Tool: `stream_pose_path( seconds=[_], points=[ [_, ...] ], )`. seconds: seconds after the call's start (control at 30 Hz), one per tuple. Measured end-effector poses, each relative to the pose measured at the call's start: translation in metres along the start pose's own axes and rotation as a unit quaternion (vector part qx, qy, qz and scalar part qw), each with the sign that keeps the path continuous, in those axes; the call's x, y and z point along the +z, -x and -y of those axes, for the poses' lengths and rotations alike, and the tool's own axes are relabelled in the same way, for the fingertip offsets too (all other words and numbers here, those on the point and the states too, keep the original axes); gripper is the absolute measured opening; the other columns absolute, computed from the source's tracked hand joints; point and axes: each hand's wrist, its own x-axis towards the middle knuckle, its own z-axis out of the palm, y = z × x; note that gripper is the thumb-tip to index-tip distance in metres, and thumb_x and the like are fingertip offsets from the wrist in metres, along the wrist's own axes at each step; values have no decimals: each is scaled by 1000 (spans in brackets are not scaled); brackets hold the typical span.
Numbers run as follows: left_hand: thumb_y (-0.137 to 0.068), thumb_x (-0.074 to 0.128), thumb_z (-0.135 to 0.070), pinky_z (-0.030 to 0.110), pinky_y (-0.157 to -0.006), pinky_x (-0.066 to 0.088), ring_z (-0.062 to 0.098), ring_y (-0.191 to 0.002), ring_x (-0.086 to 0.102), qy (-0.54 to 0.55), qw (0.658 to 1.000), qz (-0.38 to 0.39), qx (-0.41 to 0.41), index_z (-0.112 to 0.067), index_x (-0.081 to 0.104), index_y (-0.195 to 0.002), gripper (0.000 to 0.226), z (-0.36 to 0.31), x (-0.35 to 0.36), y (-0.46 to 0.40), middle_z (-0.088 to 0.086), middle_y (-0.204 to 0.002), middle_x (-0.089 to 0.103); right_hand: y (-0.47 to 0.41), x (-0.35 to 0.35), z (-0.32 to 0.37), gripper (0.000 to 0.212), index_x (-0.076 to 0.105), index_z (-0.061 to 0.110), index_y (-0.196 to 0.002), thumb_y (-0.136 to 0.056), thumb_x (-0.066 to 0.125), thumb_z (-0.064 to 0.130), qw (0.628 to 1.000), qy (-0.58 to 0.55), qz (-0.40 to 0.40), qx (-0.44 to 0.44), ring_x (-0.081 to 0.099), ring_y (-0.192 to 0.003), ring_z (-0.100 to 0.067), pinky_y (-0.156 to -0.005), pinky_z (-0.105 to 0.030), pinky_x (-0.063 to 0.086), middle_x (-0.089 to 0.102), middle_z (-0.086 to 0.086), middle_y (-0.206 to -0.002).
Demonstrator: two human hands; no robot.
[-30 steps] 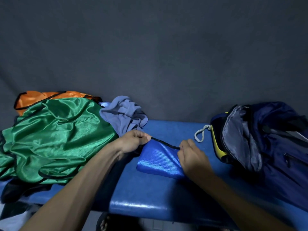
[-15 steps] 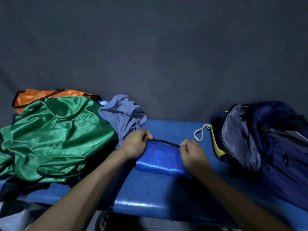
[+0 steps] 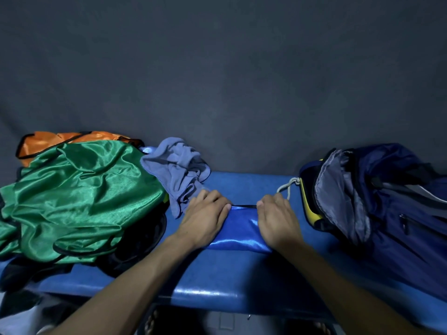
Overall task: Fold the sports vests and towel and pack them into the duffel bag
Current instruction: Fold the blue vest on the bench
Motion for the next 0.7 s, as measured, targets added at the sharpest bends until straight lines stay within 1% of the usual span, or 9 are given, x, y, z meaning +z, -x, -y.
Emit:
stream_pose_path(
  seconds=[0.07,0.17,0.23,0.3,0.4,0.43,0.5,0.6,0.7],
  points=[
    [-103,14,-52,41,-90,39,16,-99,40,-1,1000,-12,-5,-33,63,-114,54,-1,2,2,-13,-110,52,0,-11,-2,41,53,13,-95,-107,30,45,999,-22,38,18,54,-104,-33,-87,-45,46,57,-9,-106],
    [-106,16,-49,39,-87,36,15,-97,38,6,999,-32,-9,-30,62,-111,50,-2,6,4,-13,-107,51,-1,-26,-5,49,52,11,-84,-103,39,55,986,-115,99,66,59,-89,-30,-81,-46,49,62,-4,-86],
    [-107,17,-48,37,-85,34,14,-98,38,8,999,-47,-10,-30,61,-109,47,-1,7,6,-13,-105,50,2,-30,-6,46,58,11,-86,-99,51,55,976,-182,90,78,62,-84,-25,-77,-41,49,61,1,-77],
    [-107,18,-48,36,-84,32,14,-97,38,7,999,-53,-8,-29,59,-107,46,-1,8,7,-13,-104,49,4,-30,-8,39,64,16,-87,-94,62,54,962,-253,62,88,63,-77,-18,-70,-35,47,63,5,-73],
    [-106,18,-48,36,-82,30,15,-95,37,2,999,-54,-8,-27,58,-105,45,-2,7,7,-11,-103,49,4,-23,-8,38,65,15,-89,-89,70,52,923,-368,54,104,59,-68,-13,-70,-33,46,62,3,-71],
    [-106,17,-48,36,-82,30,15,-94,37,2,998,-55,-7,-27,58,-104,45,-1,7,7,-11,-102,49,4,-20,-8,37,64,14,-88,-90,71,50,918,-380,52,104,56,-66,-12,-69,-34,45,59,4,-69],
    [-104,15,-49,37,-82,31,16,-95,38,1,999,-49,-7,-26,58,-105,49,0,6,7,-10,-103,50,5,-14,-9,33,62,13,-85,-92,70,44,925,-365,40,97,51,-61,-11,-66,-35,42,54,8,-63],
    [-97,12,-50,38,-84,30,18,-98,41,2,1000,-20,-15,-28,60,-109,54,-3,-3,4,-11,-107,52,6,-11,-11,32,64,13,-85,-90,73,43,929,-358,24,94,54,-63,-12,-64,-35,44,58,6,-66],
    [-95,19,-46,37,-88,28,15,-100,41,1,1000,-4,19,-32,60,-114,47,-11,-12,-4,-13,-109,53,5,-11,-11,27,66,16,-84,-89,75,41,928,-362,26,87,56,-65,-13,-66,-35,46,60,6,-67]
  ],
)
